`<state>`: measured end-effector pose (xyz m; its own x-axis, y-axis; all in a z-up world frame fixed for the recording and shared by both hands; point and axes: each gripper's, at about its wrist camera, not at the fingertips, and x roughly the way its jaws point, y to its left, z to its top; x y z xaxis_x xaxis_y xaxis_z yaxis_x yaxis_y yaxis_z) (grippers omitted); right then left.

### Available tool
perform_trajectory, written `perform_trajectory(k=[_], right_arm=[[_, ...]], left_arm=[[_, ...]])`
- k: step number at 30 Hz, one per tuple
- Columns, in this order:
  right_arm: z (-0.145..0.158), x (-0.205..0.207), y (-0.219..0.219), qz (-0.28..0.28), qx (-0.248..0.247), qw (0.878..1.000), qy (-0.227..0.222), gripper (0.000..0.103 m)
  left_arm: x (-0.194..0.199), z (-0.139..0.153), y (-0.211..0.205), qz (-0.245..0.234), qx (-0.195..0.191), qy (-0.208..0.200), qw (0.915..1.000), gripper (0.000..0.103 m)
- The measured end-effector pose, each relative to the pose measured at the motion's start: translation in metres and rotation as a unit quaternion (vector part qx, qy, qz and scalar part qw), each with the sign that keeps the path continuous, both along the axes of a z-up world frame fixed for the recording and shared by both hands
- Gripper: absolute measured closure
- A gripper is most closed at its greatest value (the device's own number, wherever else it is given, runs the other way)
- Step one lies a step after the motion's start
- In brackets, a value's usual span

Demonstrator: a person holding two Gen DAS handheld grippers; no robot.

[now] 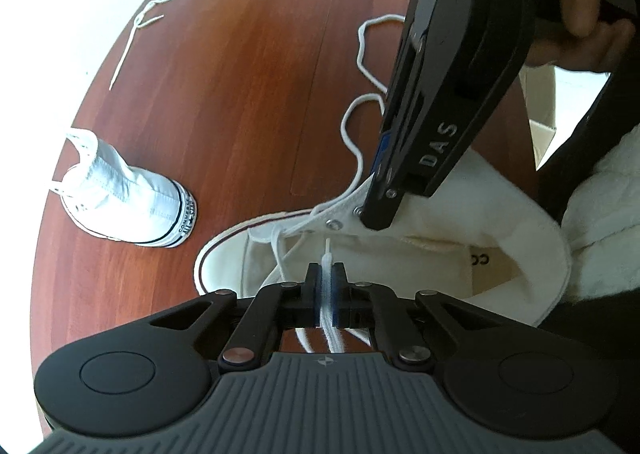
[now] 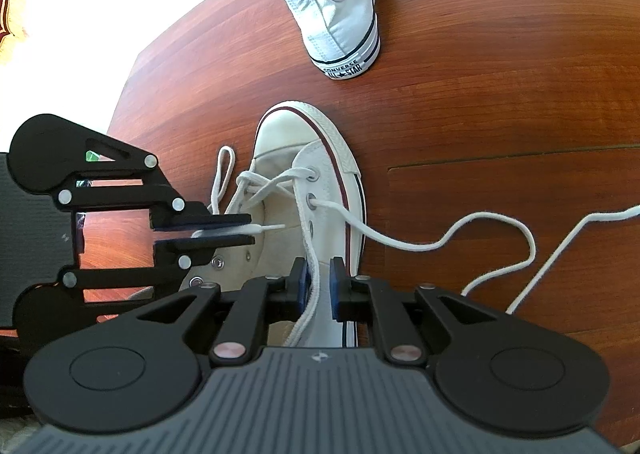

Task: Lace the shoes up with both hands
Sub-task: 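Push the lace tip into the next eyelet with the left gripper while the right gripper holds the sneaker, then open the left gripper and release the lace tip at the eyelet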

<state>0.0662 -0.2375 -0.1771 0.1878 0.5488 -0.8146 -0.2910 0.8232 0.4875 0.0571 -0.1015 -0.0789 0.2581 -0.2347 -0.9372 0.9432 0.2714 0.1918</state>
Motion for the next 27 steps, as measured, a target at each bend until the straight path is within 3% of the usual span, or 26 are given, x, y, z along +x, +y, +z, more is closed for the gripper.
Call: perform_trajectory(k=[11,15,18,27], right_arm=[[-0.005,0.0,0.008,-0.004,-0.003,1.0,-0.003,0.09],[-0.012,0.005,-0.009,-0.002,-0.002,1.0,-0.001,0.09],[0.038,-0.008,0.006,0.003,-0.004,1.0,-0.003,0.087],[0.051,-0.014,0.017,0.037,-0.014,0.999,-0.036,0.084]], left_arm=[[0.002,-0.01,-0.01,0.003,0.001,0.004,1.0,0.098],[0.0,-0.009,-0.011,0.002,0.0,0.006,1.0,0.098],[0.001,-0.011,-0.013,0.003,0.0,0.007,1.0,0.098],[0.003,-0.015,-0.016,0.022,-0.001,0.005,0.9997,0.096]])
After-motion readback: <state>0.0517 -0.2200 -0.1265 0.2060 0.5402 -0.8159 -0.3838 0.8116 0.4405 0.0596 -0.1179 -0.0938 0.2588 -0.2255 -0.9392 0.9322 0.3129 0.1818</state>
